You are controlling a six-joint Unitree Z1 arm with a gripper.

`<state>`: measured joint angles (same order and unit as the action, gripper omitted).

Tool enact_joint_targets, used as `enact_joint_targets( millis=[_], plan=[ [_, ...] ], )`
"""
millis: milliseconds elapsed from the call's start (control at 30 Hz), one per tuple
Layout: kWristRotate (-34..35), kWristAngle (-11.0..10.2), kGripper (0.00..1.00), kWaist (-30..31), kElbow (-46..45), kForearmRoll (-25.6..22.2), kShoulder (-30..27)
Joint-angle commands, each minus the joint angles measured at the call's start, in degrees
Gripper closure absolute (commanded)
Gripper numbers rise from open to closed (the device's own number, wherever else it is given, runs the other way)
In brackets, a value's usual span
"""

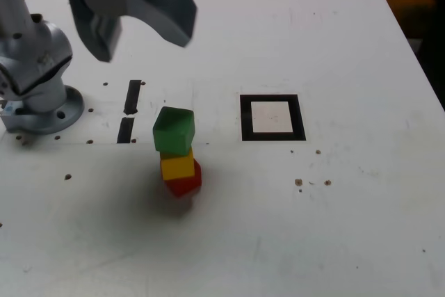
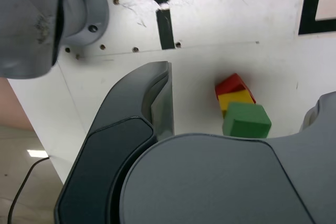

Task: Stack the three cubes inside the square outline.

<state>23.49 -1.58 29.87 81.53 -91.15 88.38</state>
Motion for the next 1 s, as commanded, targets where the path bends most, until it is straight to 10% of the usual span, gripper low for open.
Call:
enact_joint_targets(
  millis=[0, 967],
  plan=[
    [-0.3, 0.3, 0.04, 0.7, 1.8, -0.3, 1.3],
    [-4.9, 11.7, 0.05, 1.2, 0.5, 9.4, 11.2]
  ],
)
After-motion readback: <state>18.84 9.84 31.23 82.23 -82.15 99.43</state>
